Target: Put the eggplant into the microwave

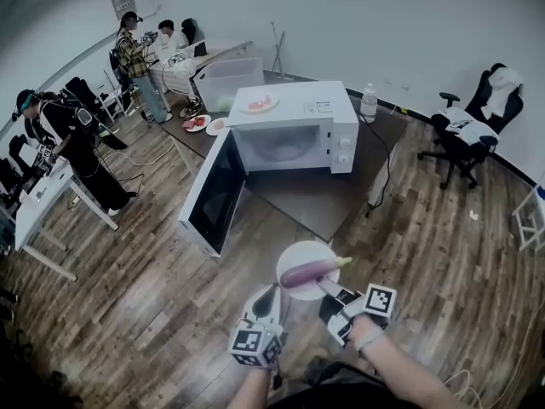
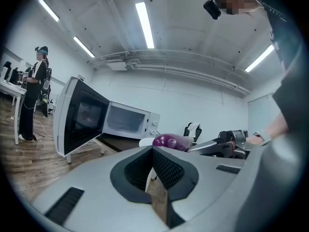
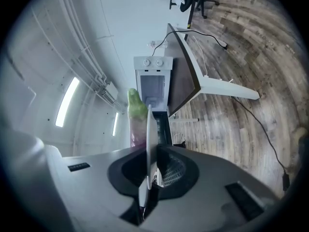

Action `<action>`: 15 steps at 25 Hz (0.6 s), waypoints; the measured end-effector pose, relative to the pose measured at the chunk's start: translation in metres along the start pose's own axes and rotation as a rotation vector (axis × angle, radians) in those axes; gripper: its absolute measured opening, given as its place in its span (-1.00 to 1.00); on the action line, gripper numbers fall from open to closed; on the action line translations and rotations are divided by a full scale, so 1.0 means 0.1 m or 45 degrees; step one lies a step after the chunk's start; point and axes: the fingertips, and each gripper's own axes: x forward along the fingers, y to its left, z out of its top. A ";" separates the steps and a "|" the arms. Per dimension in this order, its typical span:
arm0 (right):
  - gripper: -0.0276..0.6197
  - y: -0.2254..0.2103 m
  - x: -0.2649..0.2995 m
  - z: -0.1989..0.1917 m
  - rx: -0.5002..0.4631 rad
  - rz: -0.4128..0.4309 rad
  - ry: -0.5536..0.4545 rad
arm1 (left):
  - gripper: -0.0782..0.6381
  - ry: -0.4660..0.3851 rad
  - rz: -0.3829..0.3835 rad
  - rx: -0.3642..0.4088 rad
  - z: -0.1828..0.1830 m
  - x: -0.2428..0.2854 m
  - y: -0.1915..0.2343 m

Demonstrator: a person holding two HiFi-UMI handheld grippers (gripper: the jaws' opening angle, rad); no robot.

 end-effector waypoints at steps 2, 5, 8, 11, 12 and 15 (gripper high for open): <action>-0.83 0.00 0.07 0.14 -0.002 0.002 0.009 | -0.80 -0.010 0.015 0.005 0.00 0.13 0.05; -0.83 -0.01 0.20 0.33 0.003 0.009 0.019 | -0.80 -0.028 0.039 -0.016 0.05 0.31 0.10; -0.83 -0.02 0.33 0.47 0.013 0.012 0.028 | -0.80 -0.027 0.056 -0.029 0.04 0.45 0.15; -0.83 -0.03 0.45 0.57 0.027 0.007 0.029 | -0.80 -0.022 0.073 -0.024 0.04 0.54 0.22; -0.83 -0.04 0.49 0.60 0.031 0.005 0.029 | -0.80 -0.020 0.078 -0.019 0.05 0.57 0.25; -0.83 -0.05 0.61 0.68 0.035 -0.002 0.033 | -0.80 -0.024 0.086 -0.018 0.10 0.68 0.31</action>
